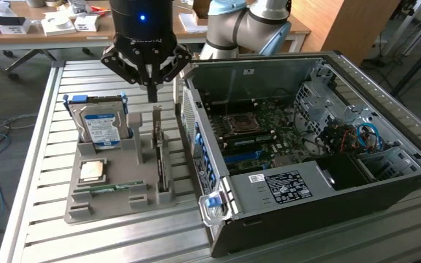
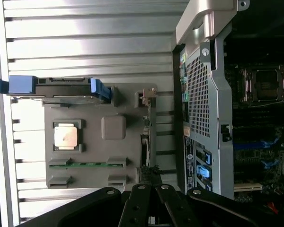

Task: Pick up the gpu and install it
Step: 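Reach for the gpu, then pick up the gpu and move the gpu toward the slot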

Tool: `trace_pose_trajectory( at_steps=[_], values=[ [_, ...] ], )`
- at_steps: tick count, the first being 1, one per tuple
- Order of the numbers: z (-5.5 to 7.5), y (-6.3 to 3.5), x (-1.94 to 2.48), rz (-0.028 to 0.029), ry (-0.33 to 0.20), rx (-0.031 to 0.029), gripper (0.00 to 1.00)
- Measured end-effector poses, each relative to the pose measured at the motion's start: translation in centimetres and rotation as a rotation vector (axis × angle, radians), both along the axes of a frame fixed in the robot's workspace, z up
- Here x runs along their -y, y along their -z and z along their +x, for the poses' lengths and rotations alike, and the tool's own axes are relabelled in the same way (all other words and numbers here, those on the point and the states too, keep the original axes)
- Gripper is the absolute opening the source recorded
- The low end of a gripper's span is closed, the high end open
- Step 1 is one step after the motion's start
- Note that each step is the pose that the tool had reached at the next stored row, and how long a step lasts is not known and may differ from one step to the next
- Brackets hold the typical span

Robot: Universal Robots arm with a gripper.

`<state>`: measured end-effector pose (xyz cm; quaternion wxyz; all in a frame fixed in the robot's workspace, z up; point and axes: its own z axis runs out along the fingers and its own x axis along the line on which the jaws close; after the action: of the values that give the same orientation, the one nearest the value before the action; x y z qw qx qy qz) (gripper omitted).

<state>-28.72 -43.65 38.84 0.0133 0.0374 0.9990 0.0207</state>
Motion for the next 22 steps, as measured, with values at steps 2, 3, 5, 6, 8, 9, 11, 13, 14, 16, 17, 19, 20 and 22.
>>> trace_pose_trajectory(
  at_steps=[2,3,5,6,8,9,11,13,14,16,17,19,20,22],
  values=[
    [-0.08,0.0,0.21,0.0,0.0,0.0001,0.11],
    [-0.11,0.0,0.24,0.0,0.0,0.0,0.11],
    [-0.11,0.0,0.24,0.0,0.0,0.0,0.11],
    [-0.1,0.0,0.25,0.0,0.0,0.0,0.11],
    [-0.1,0.0,0.25,0.0,0.0,0.0,0.11],
    [-0.1,0.0,0.25,0.0,0.0,0.0,0.11],
    [-0.1,0.0,0.25,0.0,0.0,0.0,0.11],
    [-0.1,0.0,0.25,0.0,0.0,0.0,0.11],
    [-0.1,0.0,0.25,0.0,0.0,0.0001,0.11],
    [-0.1,0.0,0.25,0.0,0.0,0.0001,0.11],
    [-0.1,0.0,0.25,0.0,0.0,0.0001,0.11],
    [-0.1,0.0,0.25,0.0,0.0,0.0001,0.17],
    [-0.1,0.0,0.25,0.0,0.0,0.0001,0.23],
    [-0.1,0.0,0.25,0.0,0.0,0.0001,0.29]
  ],
)
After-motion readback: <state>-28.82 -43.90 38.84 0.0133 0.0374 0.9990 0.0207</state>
